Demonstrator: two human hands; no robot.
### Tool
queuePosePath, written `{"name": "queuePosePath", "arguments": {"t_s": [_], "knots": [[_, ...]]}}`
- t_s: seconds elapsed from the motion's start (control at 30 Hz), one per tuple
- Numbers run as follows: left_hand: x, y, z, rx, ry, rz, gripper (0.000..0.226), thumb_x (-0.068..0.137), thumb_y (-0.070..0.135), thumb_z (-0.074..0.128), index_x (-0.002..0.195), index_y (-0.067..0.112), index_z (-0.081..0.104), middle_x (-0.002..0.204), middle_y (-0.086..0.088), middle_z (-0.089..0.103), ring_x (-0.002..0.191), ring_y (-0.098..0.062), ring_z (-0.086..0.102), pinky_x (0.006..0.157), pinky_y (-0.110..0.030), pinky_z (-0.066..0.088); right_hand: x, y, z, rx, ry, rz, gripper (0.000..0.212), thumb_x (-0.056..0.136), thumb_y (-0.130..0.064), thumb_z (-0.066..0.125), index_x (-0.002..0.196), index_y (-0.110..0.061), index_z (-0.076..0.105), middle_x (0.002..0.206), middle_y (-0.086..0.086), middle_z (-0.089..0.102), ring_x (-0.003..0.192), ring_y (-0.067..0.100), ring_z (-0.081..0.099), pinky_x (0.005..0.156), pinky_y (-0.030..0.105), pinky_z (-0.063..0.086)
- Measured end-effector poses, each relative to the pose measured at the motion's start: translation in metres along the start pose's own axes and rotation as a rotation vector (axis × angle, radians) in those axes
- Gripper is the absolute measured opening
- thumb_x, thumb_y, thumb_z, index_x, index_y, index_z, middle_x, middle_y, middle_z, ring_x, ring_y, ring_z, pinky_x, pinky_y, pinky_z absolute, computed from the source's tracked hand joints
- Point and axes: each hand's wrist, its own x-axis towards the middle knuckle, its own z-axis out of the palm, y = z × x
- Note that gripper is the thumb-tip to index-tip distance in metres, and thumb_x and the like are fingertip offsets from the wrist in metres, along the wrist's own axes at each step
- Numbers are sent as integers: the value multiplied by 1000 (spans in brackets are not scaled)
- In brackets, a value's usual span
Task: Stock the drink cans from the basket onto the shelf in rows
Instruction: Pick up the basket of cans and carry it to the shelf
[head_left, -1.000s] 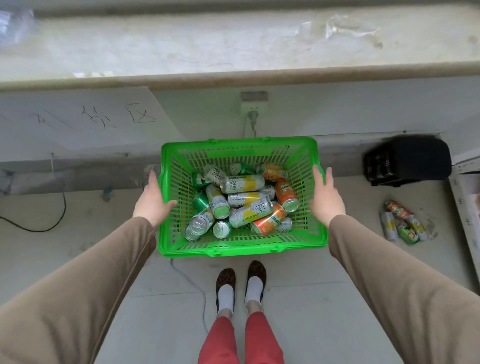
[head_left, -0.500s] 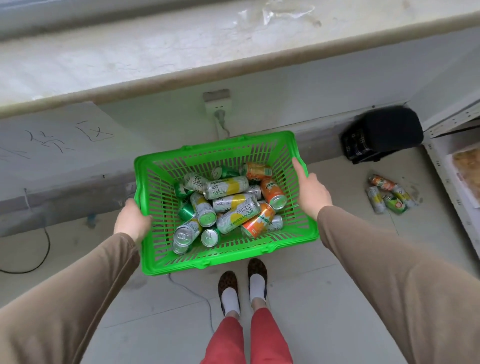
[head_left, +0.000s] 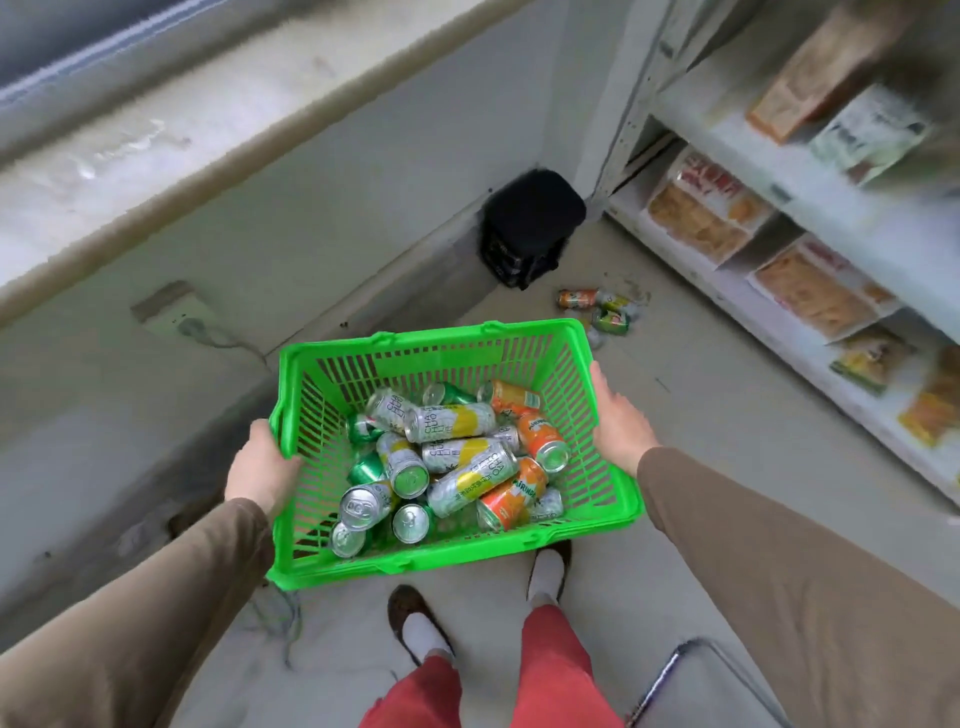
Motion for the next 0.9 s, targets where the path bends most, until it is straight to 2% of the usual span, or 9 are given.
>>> {"name": "queuePosePath", "arguments": {"t_s": [0.07, 0.2, 0.4, 0.5, 0.63, 0.73, 0.83, 0.9], "knots": [[-1, 56, 27, 14, -40, 79, 37, 82, 8, 65, 110, 8, 42, 103, -26, 63, 97, -44, 61, 80, -45, 48, -3, 55, -12, 37, 16, 79, 100, 93, 5, 50, 160, -32, -14, 112, 20, 59, 89, 35, 63, 77, 41, 49], [-6, 168, 94, 61, -108, 212, 41, 83, 6, 63, 118, 8, 42, 104, -26, 64, 95, -43, 62, 79, -43, 48, 5, 167, -36, 103, 57, 226, 99, 92, 1, 53, 160, -31, -11, 118, 22, 59, 105, 40, 64, 85, 44, 50], [-7, 327, 207, 123, -238, 363, 58, 84, 8, 62, 134, 14, 33, 104, -23, 64, 90, -41, 63, 76, -41, 49, 24, 317, -62, 188, 123, 452, 103, 90, 6, 52, 160, -34, -13, 110, 19, 56, 90, 35, 60, 74, 39, 45], [-3, 396, 255, 125, -297, 452, 73, 84, 6, 60, 144, 24, 22, 102, -19, 63, 89, -40, 63, 76, -40, 49, 38, 377, -66, 227, 142, 553, 105, 90, 7, 53, 159, -35, -14, 112, 19, 56, 94, 36, 63, 75, 40, 46], [18, 490, 324, 176, -380, 532, 84, 81, 2, 59, 149, 27, 19, 105, -20, 64, 83, -34, 59, 73, -35, 45, 66, 449, -68, 277, 150, 688, 107, 90, 7, 54, 159, -37, -15, 113, 18, 57, 90, 34, 62, 73, 39, 46], [39, 548, 378, 237, -431, 579, 89, 80, 3, 60, 152, 30, 16, 108, -21, 65, 89, -36, 63, 76, -34, 48, 96, 496, -65, 308, 141, 759, 104, 91, 7, 51, 159, -37, -15, 120, 20, 57, 101, 36, 64, 79, 40, 47], [64, 597, 437, 263, -462, 623, 86, 80, 3, 62, 152, 27, 21, 108, -22, 65, 90, -38, 63, 75, -33, 45, 131, 539, -51, 342, 129, 807, 100, 93, 7, 47, 159, -36, -14, 123, 21, 56, 106, 37, 63, 81, 39, 45], [79, 621, 477, 270, -469, 651, 85, 79, 1, 63, 150, 26, 24, 106, -22, 66, 82, -33, 61, 72, -33, 44, 157, 566, -38, 373, 137, 838, 98, 94, 7, 44, 159, -37, -14, 122, 21, 56, 104, 37, 63, 83, 40, 46]]}}
